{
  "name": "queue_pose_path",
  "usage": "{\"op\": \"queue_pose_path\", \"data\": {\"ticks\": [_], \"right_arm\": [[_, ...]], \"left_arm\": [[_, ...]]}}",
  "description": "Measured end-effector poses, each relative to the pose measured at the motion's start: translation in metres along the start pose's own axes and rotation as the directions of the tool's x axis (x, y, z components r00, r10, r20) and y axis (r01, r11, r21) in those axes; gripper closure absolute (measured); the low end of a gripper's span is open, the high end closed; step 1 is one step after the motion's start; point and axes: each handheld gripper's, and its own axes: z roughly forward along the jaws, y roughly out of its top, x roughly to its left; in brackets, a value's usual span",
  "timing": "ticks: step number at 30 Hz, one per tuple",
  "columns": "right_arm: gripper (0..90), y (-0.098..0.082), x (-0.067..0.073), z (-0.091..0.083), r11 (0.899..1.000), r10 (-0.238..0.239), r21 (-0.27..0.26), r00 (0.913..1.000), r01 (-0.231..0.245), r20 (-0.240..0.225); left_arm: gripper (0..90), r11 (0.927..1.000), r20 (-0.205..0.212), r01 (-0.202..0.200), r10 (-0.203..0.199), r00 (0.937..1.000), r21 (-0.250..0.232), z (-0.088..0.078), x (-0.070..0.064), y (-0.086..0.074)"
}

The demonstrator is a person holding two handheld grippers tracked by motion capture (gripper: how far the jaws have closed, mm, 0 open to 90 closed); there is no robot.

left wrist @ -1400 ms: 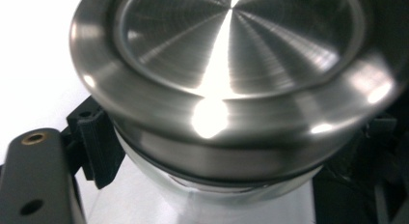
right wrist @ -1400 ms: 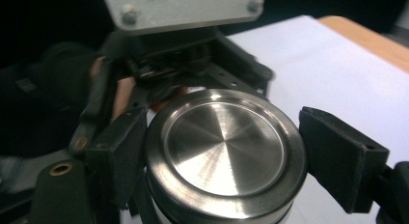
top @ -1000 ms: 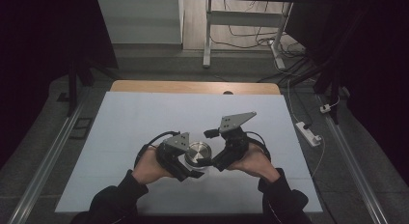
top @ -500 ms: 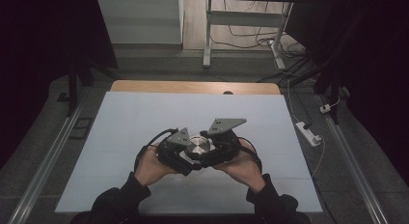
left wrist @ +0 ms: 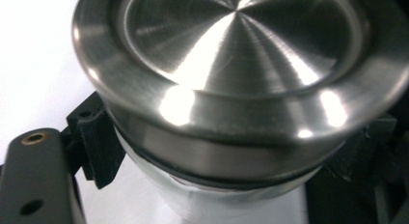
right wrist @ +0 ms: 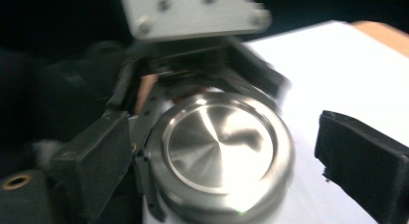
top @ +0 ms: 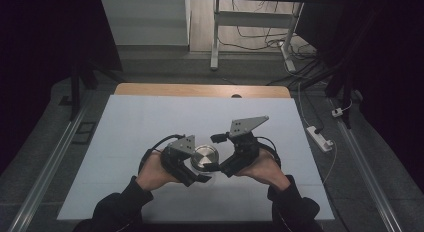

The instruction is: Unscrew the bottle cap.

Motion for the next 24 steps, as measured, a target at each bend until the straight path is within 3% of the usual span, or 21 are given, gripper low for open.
{"op": "queue_pose_path", "data": {"ticks": [1, 2, 5, 7, 10, 12, 13, 14, 15, 16, 17, 18, 19, 20, 22, 24], "right_arm": [[3.8, 0.001, 0.001, -0.001, 1.000, 0.001, 0.012, 0.9980, -0.002, 0.063], [3.8, 0.002, 0.003, 0.000, 1.000, 0.010, 0.021, 0.9940, -0.013, 0.109], [5.7, 0.003, 0.009, 0.010, 0.999, 0.029, 0.026, 0.9816, -0.034, 0.189], [7.2, 0.004, 0.013, 0.017, 0.999, 0.022, 0.031, 0.9727, -0.030, 0.231], [13.5, 0.003, 0.018, 0.025, 0.999, 0.006, 0.039, 0.9601, -0.018, 0.280], [17.9, 0.003, 0.020, 0.028, 0.999, -0.008, 0.049, 0.9546, -0.007, 0.298], [18.4, 0.003, 0.020, 0.027, 0.999, -0.010, 0.041, 0.9573, -0.003, 0.289], [18.5, 0.003, 0.020, 0.026, 0.999, -0.006, 0.043, 0.9617, -0.006, 0.274], [18.5, 0.003, 0.019, 0.025, 0.999, -0.009, 0.049, 0.9670, -0.003, 0.255], [18.5, 0.003, 0.019, 0.025, 0.999, -0.009, 0.049, 0.9670, -0.003, 0.255], [18.7, 0.003, 0.018, 0.022, 0.999, -0.024, 0.050, 0.9774, 0.014, 0.210], [18.7, 0.003, 0.017, 0.021, 0.998, -0.031, 0.053, 0.9844, 0.022, 0.173], [19.9, 0.002, 0.016, 0.019, 0.998, -0.038, 0.048, 0.9904, 0.032, 0.133], [19.9, 0.002, 0.014, 0.016, 0.999, -0.041, 0.033, 0.9950, 0.038, 0.091], [19.9, 0.000, 0.010, 0.013, 0.999, -0.044, 0.030, 0.9990, 0.044, 0.005], [19.9, -0.002, 0.008, 0.012, 0.999, -0.045, 0.024, 0.9982, 0.046, -0.039]], "left_arm": [[15.8, 0.9988, -0.094, 0.047, -0.046, 0.9945, 0.011, -0.001, 0.002, -0.001], [15.9, 0.9977, -0.121, 0.066, -0.064, 0.9906, 0.012, -0.001, 0.003, -0.001], [15.9, 0.9948, -0.184, 0.102, -0.098, 0.9781, 0.010, 0.000, 0.003, 0.000], [15.9, 0.9941, -0.202, 0.107, -0.102, 0.9740, 0.014, 0.000, 0.001, 0.002], [15.9, 0.9942, -0.206, 0.107, -0.103, 0.9731, 0.008, 0.001, -0.001, 0.003], [15.9, 0.9962, -0.183, 0.087, -0.084, 0.9796, 0.010, 0.000, -0.002, 0.004], [15.9, 0.9962, -0.183, 0.087, -0.084, 0.9796, 0.010, 0.000, -0.002, 0.004], [15.9, 0.9977, -0.152, 0.067, -0.065, 0.9862, 0.008, -0.001, -0.002, 0.003], [15.9, 0.9977, -0.152, 0.067, -0.065, 0.9862, 0.008, -0.001, -0.002, 0.003], [15.9, 0.9982, -0.128, 0.060, -0.059, 0.9900, 0.002, -0.001, -0.001, 0.003], [15.9, 0.9990, -0.057, 0.042, -0.043, 0.9975, -0.016, -0.003, 0.000, 0.001], [15.9, 0.9990, -0.057, 0.042, -0.043, 0.9975, -0.016, -0.003, 0.000, 0.001], [15.9, 0.9995, 0.007, 0.016, -0.015, 0.9999, -0.026, -0.003, 0.001, -0.001], [15.8, 0.9995, 0.037, -0.001, 0.002, 0.9993, -0.032, -0.003, 0.001, -0.001], [15.8, 0.9990, 0.080, -0.019, 0.022, 0.9966, -0.040, -0.003, 0.000, -0.002], [15.9, 0.9987, 0.101, -0.027, 0.031, 0.9944, -0.044, -0.002, -0.001, -0.002]]}}
